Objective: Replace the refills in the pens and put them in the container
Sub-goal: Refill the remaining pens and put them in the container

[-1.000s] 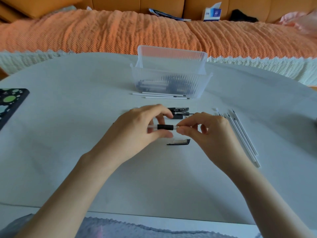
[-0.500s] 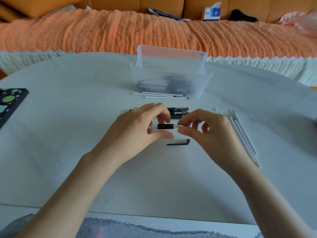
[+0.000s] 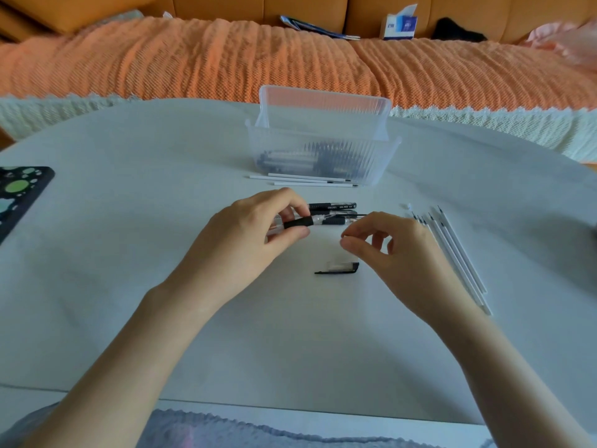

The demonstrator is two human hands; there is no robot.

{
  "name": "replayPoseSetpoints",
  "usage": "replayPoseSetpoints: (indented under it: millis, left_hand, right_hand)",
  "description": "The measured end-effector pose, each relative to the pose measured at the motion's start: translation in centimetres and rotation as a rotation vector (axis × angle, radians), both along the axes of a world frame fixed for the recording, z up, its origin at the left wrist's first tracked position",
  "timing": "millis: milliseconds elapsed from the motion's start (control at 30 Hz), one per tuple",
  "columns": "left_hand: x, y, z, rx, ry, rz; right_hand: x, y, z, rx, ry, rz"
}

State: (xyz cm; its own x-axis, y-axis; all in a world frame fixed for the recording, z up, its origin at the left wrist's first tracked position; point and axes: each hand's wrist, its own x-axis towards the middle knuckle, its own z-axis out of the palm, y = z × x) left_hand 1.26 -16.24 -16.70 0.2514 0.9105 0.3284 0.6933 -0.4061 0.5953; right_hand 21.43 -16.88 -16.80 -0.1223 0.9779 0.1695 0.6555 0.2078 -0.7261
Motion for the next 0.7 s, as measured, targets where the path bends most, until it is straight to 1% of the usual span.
replayPoseSetpoints:
  millis: [167,267,333,367,500,600,700]
  left_hand:
    - [0.1,-0.1,0.0,0.005,0.012,-0.005]
    - [0.1,0.0,-0.1,-0.001,0.02,-0.003]
    - [0.1,0.0,-0.2,-0.006,0.019,-0.005]
    - [0.2,0.0,-0.2,-0.006,0.016,-0.009]
    - [0.7,-0.2,-0.1,-0.008,-0.016,-0.025]
    - [1.1,-0.2,-0.1,-0.008,-0.03,-0.046]
    - [1.3,-0.3,-0.1,-0.017,-0.05,-0.062]
  right_hand:
    - [-0.7,-0.1,-0.8,-0.017,-0.149,0.042]
    - [-0.7,0.0,-0.7,-0.019,-0.16,0.04]
    - [-0.7,0.0,-0.7,-0.021,-0.13,0.038]
    - [-0.7,0.0,-0.6,-0.032,-0.082,0.032]
    - [-1.0,0.0,-0.2,-0.086,0.218,-0.051]
    - [-1.1,0.1,0.4,-0.178,0.436,-0.08]
    - [-1.1,-0.1,0.7,-0.255,0.575,-0.082]
